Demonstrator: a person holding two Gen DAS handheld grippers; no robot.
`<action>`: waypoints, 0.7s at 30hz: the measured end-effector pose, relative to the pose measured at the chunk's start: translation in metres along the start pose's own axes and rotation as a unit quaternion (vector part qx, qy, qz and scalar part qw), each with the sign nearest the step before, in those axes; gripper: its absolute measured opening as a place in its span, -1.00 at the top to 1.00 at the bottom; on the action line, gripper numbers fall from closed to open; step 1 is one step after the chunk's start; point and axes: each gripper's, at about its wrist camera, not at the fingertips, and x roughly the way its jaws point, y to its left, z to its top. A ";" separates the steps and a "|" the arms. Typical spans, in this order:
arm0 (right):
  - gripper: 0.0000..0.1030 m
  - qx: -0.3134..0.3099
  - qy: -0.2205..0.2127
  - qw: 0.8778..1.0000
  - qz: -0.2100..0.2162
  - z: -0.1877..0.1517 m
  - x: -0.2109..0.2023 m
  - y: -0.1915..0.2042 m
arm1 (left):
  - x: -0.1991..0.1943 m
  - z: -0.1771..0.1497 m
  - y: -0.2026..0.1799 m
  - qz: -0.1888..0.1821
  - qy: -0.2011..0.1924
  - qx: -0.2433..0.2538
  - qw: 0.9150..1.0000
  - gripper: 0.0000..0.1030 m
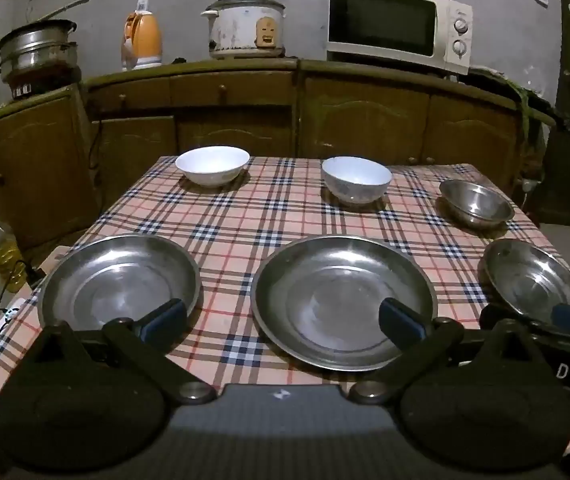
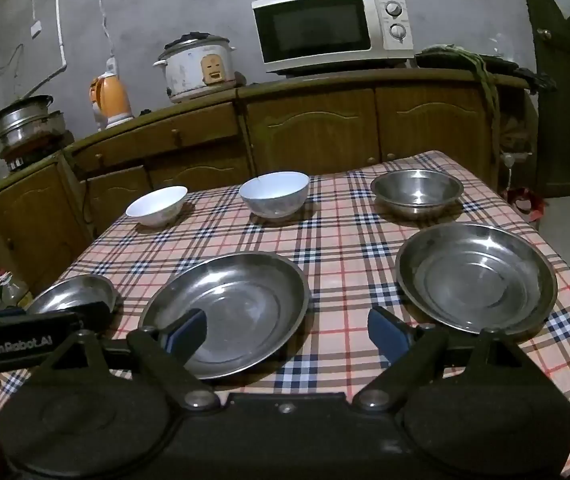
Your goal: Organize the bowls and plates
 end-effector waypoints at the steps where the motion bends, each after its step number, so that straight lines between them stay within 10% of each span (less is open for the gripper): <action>1: -1.00 0.004 -0.006 1.000 0.006 0.000 0.000 -0.001 | -0.001 -0.001 -0.001 0.002 -0.006 0.006 1.000 -1.00; 21: -1.00 0.042 -0.008 0.998 -0.041 -0.001 -0.003 -0.023 | 0.001 -0.001 0.007 0.011 0.003 -0.010 1.000 -1.00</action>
